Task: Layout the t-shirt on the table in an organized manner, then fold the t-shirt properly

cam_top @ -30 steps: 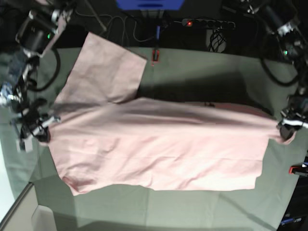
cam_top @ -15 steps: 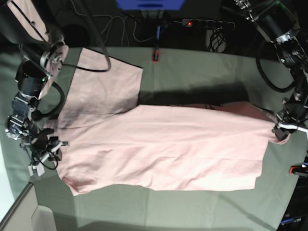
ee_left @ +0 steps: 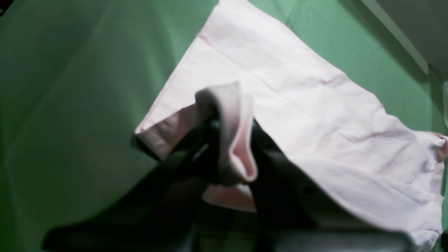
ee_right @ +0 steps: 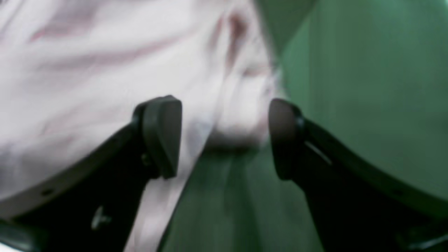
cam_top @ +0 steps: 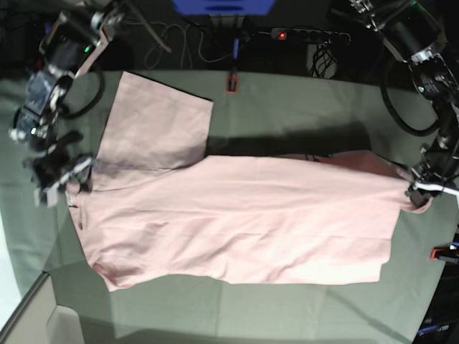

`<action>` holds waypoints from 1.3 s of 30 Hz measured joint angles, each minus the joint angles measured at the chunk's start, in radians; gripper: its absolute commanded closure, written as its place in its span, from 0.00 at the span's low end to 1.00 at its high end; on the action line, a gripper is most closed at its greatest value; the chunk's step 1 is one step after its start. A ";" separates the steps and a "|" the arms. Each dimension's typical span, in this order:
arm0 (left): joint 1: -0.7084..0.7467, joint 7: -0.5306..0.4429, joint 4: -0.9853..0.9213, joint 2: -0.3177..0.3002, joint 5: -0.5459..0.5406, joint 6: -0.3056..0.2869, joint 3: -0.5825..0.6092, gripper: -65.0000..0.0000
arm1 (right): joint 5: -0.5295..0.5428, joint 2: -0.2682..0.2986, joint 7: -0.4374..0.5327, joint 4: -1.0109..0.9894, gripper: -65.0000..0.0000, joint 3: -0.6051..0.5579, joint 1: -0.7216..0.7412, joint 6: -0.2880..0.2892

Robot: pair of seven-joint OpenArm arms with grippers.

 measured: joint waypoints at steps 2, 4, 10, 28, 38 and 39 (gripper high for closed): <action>0.002 0.001 0.000 0.000 0.000 0.000 -0.001 1.00 | -0.004 -0.042 -0.008 0.020 0.39 0.002 -0.064 0.000; 0.000 0.001 0.000 0.000 0.000 0.000 -0.001 1.00 | -0.009 -0.079 0.002 0.035 0.39 0.001 -0.113 0.002; -0.001 0.001 0.000 0.000 0.000 0.000 -0.001 1.00 | 0.014 -0.131 0.040 0.051 0.39 -0.006 -0.166 0.000; -0.039 0.005 -0.001 -0.003 0.001 0.002 0.023 1.00 | -0.011 -0.081 -0.023 0.106 1.00 -0.040 -0.127 0.014; -0.338 -0.006 -0.170 -0.078 0.008 0.000 0.259 1.00 | 0.034 0.051 -0.258 0.178 1.00 -0.045 0.198 0.014; -0.379 -0.003 -0.208 -0.076 0.014 -0.007 0.278 1.00 | 0.037 0.061 -0.264 0.164 1.00 -0.047 0.245 0.016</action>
